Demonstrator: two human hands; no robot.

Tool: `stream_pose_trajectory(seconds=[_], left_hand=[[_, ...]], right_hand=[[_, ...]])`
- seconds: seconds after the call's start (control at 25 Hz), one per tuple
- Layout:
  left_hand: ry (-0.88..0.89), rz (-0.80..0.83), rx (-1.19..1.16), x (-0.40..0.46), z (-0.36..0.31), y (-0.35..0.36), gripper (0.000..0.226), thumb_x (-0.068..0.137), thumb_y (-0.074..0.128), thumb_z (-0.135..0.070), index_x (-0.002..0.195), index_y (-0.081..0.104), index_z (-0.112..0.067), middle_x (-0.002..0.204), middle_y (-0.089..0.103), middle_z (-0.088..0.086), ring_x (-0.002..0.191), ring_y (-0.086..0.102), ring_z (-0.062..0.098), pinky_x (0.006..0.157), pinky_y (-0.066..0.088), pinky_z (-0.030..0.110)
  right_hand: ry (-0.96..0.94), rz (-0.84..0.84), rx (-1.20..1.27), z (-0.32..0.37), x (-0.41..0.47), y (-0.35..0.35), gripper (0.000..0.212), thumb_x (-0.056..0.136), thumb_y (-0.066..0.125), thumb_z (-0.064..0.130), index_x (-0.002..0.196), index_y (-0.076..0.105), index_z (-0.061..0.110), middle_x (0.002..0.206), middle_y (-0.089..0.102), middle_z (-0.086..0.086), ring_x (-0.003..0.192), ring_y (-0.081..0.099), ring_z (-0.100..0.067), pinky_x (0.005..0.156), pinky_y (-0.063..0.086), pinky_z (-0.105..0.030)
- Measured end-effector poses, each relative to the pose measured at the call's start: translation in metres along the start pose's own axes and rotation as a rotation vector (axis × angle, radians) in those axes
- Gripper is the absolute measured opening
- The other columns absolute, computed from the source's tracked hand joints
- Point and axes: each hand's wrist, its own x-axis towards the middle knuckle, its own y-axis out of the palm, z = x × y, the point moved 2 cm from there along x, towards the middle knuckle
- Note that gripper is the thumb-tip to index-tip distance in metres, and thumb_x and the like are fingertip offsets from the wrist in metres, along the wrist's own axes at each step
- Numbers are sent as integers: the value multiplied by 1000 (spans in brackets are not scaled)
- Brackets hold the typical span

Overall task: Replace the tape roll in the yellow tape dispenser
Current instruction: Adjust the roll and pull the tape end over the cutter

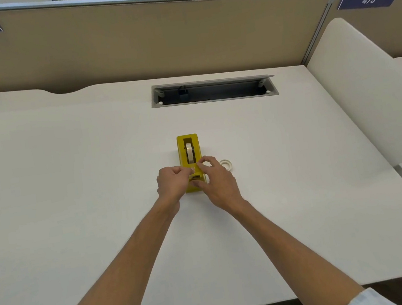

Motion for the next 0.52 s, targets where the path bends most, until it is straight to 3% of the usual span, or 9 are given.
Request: stream_pose_trajectory(seconds=[0.12, 0.24, 0.36, 0.52], left_hand=[[-7, 26, -40, -5, 4, -1, 16, 88, 63, -14, 74, 70, -12, 76, 65, 1, 71, 55, 7, 58, 37, 19], [-32, 39, -45, -8, 7, -3, 17, 88, 65, -17, 72, 69, -14, 70, 63, 0, 64, 52, 10, 55, 37, 22], [-53, 37, -67, -9, 10, -3, 13, 85, 68, -19, 73, 70, -16, 75, 66, -1, 66, 59, 12, 56, 40, 24], [-13, 6, -68, -12, 14, -1, 7, 81, 72, -17, 74, 72, -16, 80, 71, 2, 76, 66, 13, 63, 48, 26]], right_hand=[[28, -4, 130, -2, 0, 0, 48, 87, 66, 37, 130, 55, 18, 140, 45, 9, 93, 60, -14, 74, 54, -34], [123, -34, 478, -5, -8, 1, 48, 88, 60, 16, 135, 50, 18, 137, 51, 2, 117, 57, -15, 91, 54, -34], [177, -93, 646, -5, -17, 3, 27, 91, 53, 10, 115, 58, 21, 118, 61, 9, 113, 59, -8, 87, 52, -24], [200, -141, 604, 0, -16, 2, 8, 91, 60, 19, 92, 67, 16, 97, 62, 14, 98, 61, -6, 78, 45, -14]])
